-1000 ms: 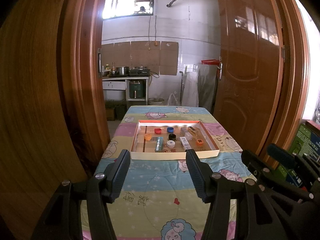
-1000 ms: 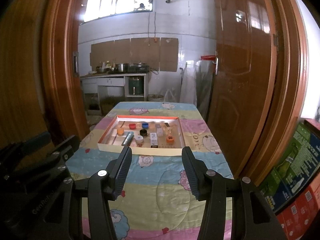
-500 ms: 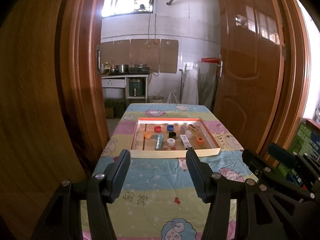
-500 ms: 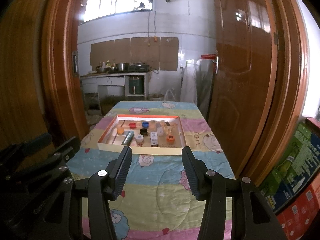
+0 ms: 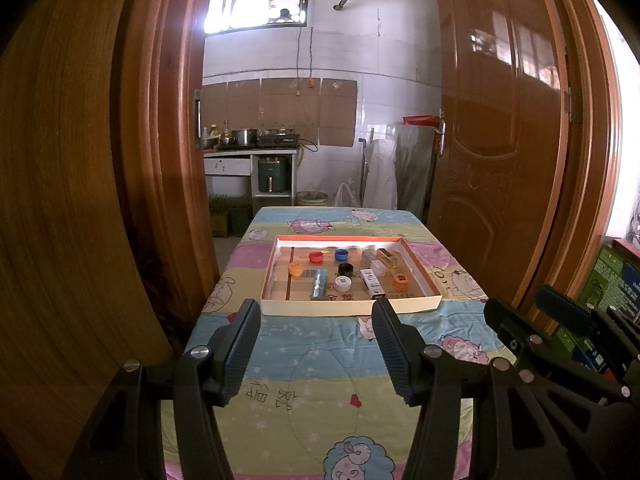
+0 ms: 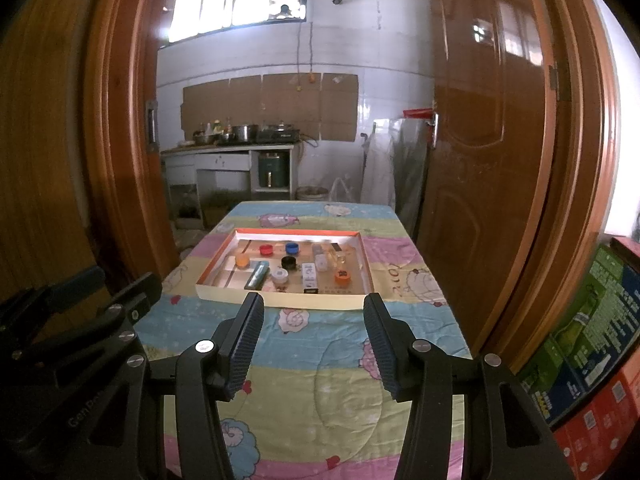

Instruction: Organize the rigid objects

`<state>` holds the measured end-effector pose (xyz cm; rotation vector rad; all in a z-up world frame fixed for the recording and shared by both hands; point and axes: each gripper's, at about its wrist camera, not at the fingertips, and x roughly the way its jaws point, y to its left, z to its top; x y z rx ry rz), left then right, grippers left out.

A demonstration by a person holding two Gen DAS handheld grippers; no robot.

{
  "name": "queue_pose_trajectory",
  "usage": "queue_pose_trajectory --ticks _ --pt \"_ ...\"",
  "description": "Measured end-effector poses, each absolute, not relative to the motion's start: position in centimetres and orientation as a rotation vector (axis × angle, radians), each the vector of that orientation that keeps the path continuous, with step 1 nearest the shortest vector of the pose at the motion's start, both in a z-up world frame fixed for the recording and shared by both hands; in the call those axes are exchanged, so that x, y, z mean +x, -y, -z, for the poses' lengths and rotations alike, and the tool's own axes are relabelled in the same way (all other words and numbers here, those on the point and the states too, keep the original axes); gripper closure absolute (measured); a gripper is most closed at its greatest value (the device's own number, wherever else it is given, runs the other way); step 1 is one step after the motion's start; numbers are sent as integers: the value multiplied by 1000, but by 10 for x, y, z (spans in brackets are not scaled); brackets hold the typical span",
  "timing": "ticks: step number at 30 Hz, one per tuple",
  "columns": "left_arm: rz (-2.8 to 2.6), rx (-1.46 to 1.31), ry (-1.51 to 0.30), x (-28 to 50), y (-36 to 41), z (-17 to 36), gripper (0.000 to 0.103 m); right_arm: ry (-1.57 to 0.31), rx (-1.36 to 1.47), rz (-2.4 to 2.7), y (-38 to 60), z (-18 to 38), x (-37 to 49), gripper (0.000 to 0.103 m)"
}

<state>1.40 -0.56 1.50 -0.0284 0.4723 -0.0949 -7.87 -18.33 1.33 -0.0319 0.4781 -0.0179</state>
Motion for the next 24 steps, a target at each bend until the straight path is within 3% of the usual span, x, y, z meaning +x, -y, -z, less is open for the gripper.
queue_pose_trajectory --ticks 24 --pt "95 -29 -477 16 5 -14 45 -482 -31 15 182 -12 -79 49"
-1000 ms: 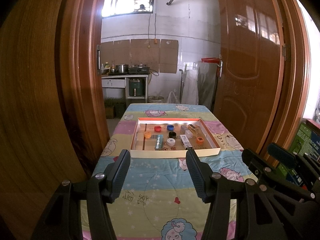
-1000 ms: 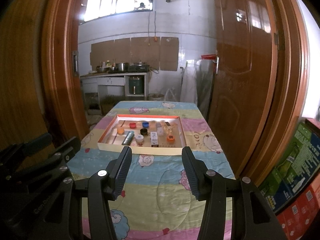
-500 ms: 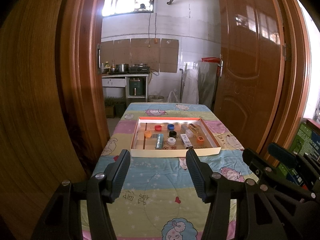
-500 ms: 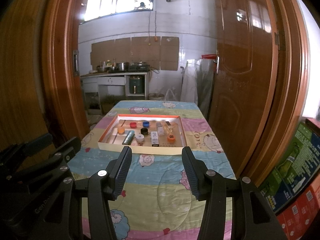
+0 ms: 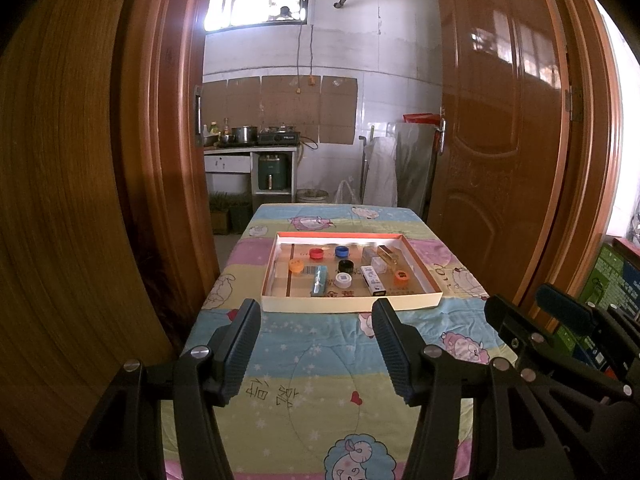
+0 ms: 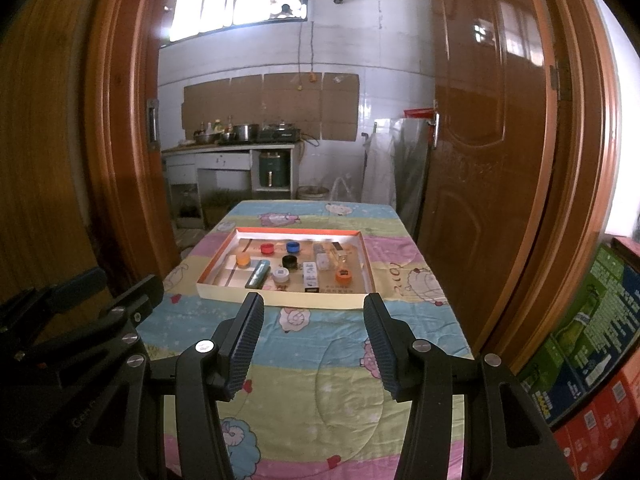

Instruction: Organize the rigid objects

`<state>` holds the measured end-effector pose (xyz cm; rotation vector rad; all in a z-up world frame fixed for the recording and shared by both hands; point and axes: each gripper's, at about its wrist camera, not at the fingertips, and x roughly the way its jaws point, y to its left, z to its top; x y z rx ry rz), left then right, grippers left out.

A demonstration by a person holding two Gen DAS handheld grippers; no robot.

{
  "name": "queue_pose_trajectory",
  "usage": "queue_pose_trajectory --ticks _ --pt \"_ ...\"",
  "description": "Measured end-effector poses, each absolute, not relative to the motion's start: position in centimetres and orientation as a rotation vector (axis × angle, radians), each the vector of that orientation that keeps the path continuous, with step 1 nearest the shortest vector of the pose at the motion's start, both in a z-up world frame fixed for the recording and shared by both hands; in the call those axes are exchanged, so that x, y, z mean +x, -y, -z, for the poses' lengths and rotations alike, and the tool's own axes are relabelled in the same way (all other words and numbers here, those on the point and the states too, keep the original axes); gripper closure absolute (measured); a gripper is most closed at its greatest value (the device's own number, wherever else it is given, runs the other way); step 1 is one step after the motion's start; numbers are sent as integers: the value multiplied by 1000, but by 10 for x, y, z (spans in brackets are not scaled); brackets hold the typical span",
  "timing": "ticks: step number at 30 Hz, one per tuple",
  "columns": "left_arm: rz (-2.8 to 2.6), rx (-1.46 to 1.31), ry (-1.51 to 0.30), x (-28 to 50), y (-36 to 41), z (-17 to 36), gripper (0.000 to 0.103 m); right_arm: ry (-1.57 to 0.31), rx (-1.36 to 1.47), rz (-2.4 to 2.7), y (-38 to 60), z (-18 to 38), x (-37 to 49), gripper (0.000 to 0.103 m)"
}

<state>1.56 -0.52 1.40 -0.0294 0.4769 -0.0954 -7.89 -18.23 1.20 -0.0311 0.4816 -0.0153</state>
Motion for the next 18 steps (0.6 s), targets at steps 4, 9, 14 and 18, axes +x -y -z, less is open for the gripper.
queue_pose_trajectory --ticks 4,9,14,18 --pt "96 -29 -478 16 5 -13 45 -480 -32 16 183 -12 -79 49" --pt "96 -30 -480 16 5 -12 45 -483 -33 13 182 -11 -79 49" --pt "102 -32 -484 15 5 -9 45 -483 -31 13 182 -11 -79 49" --pt "95 -35 -482 14 4 -6 45 -484 -31 13 182 -11 -79 49"
